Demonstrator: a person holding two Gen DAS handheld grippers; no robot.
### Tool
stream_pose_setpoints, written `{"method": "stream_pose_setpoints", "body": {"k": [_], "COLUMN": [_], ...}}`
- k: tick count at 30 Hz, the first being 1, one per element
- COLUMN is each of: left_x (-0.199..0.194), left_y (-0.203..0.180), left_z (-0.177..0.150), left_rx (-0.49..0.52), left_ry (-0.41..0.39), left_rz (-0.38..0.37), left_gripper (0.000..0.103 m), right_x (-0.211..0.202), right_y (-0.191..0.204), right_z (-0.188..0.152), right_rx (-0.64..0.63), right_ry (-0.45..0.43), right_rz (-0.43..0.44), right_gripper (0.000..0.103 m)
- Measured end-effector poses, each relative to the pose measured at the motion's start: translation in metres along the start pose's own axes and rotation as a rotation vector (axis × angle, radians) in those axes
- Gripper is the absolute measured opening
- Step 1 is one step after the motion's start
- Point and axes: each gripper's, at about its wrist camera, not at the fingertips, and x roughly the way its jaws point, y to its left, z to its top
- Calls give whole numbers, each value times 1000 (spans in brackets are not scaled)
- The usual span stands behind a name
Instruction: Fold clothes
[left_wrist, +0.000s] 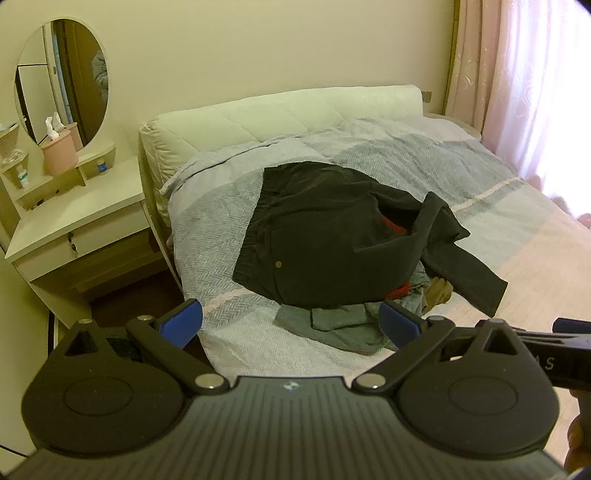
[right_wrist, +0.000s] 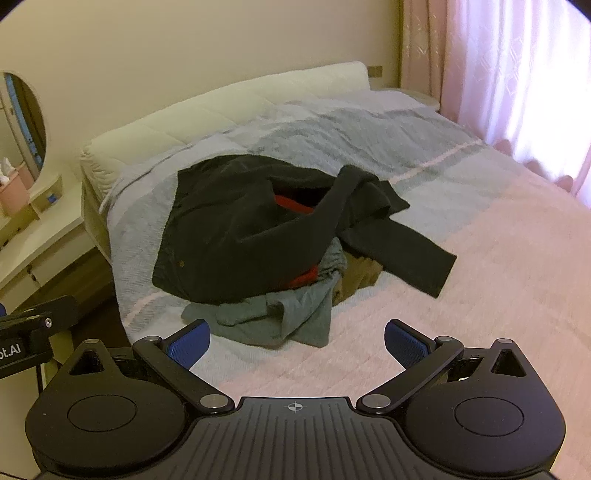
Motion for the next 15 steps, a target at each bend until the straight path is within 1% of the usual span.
{"method": "stream_pose_setpoints", "body": {"k": [5, 7, 11, 15], "left_x": [-2, -3, -12, -15], "left_y": [-2, -3, 5, 5], "left_z": [0, 0, 13, 21], "left_rx": [7, 9, 11, 7], "left_ry": [1, 1, 8, 15], "left_rz": [5, 7, 3, 1], "left_gripper": [101, 101, 101, 101], "right_x": [0, -1, -7, -7], "right_y": [1, 4, -3, -1], "right_z": [0, 10, 10, 8], "right_rx": [10, -3, -7, -21], "right_ry": [6, 24, -13, -18], "right_rz": [-4, -2, 24, 18], "right_gripper": [103, 103, 103, 103]}}
